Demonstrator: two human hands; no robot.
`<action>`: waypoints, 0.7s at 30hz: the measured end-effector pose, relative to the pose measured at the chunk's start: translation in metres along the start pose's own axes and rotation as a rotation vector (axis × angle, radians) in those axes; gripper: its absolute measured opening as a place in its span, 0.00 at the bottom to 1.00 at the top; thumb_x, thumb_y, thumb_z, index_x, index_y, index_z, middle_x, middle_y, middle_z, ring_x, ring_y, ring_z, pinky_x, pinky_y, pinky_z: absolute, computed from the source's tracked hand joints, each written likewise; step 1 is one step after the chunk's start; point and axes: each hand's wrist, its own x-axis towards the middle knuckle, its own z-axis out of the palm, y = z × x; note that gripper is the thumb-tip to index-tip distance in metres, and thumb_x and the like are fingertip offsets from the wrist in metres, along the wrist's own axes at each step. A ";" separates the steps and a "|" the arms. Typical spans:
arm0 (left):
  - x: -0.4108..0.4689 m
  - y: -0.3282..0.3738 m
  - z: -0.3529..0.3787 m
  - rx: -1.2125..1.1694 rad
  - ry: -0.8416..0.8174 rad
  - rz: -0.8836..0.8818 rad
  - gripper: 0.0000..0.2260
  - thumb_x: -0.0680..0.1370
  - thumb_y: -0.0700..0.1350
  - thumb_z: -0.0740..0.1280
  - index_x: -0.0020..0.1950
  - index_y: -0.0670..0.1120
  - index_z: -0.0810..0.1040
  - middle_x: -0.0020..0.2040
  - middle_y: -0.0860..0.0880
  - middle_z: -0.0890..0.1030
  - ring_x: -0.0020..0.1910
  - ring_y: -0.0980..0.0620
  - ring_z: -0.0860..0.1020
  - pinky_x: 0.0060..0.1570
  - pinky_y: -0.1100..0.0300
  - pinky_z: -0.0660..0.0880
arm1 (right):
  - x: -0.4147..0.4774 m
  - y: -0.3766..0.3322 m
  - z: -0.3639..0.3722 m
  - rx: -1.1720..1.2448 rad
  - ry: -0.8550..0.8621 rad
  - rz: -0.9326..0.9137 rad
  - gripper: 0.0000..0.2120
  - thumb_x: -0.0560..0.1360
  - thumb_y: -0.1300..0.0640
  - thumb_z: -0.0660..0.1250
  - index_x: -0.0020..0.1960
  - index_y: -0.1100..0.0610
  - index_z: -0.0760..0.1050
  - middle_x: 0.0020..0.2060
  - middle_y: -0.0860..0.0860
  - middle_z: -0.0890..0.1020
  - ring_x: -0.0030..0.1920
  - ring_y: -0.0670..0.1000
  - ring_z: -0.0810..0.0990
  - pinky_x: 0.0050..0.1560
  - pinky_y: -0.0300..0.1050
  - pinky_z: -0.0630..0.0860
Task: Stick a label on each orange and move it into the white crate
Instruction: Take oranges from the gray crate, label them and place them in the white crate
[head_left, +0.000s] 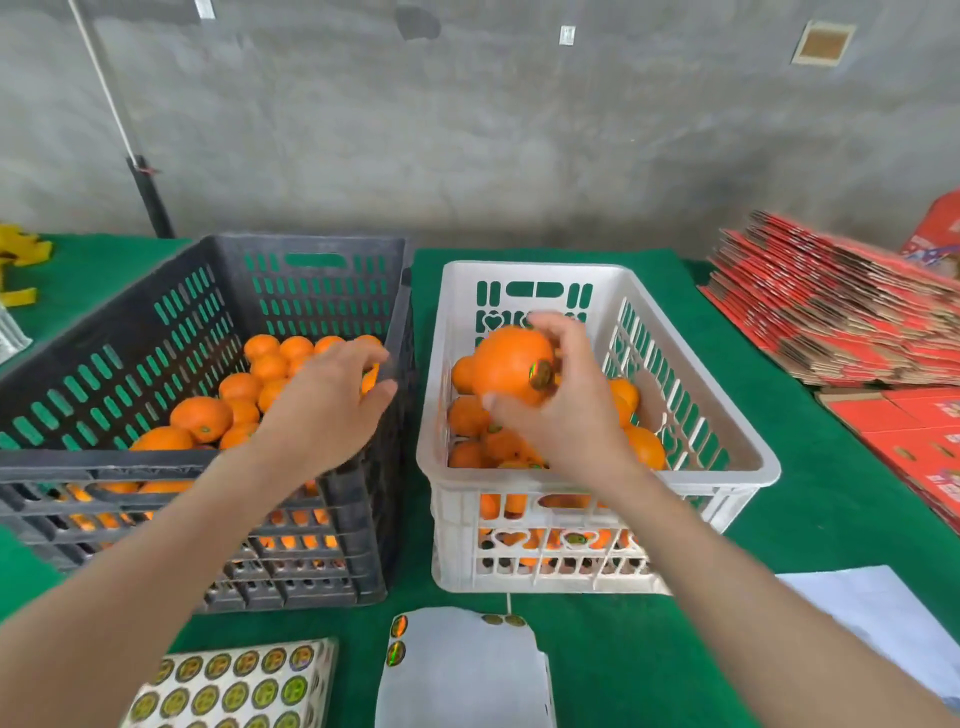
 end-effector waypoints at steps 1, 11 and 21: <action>0.009 -0.006 0.006 0.078 -0.079 -0.091 0.13 0.81 0.49 0.59 0.62 0.44 0.73 0.56 0.45 0.77 0.52 0.46 0.75 0.45 0.57 0.68 | 0.026 0.012 -0.003 -0.055 0.018 0.029 0.33 0.64 0.54 0.76 0.63 0.44 0.62 0.56 0.41 0.69 0.56 0.44 0.70 0.46 0.32 0.67; 0.021 -0.012 0.025 0.076 -0.144 -0.184 0.16 0.83 0.48 0.51 0.52 0.40 0.74 0.34 0.54 0.69 0.49 0.40 0.76 0.46 0.52 0.68 | 0.150 0.179 -0.026 -0.773 -0.293 0.427 0.26 0.72 0.58 0.69 0.65 0.64 0.63 0.59 0.64 0.72 0.59 0.63 0.72 0.51 0.52 0.73; 0.018 0.000 0.021 0.033 -0.173 -0.242 0.11 0.83 0.43 0.50 0.48 0.44 0.70 0.48 0.43 0.76 0.49 0.40 0.76 0.45 0.48 0.72 | 0.151 0.164 -0.002 -0.726 -0.055 0.382 0.33 0.73 0.62 0.66 0.74 0.57 0.56 0.73 0.63 0.55 0.73 0.65 0.54 0.71 0.60 0.57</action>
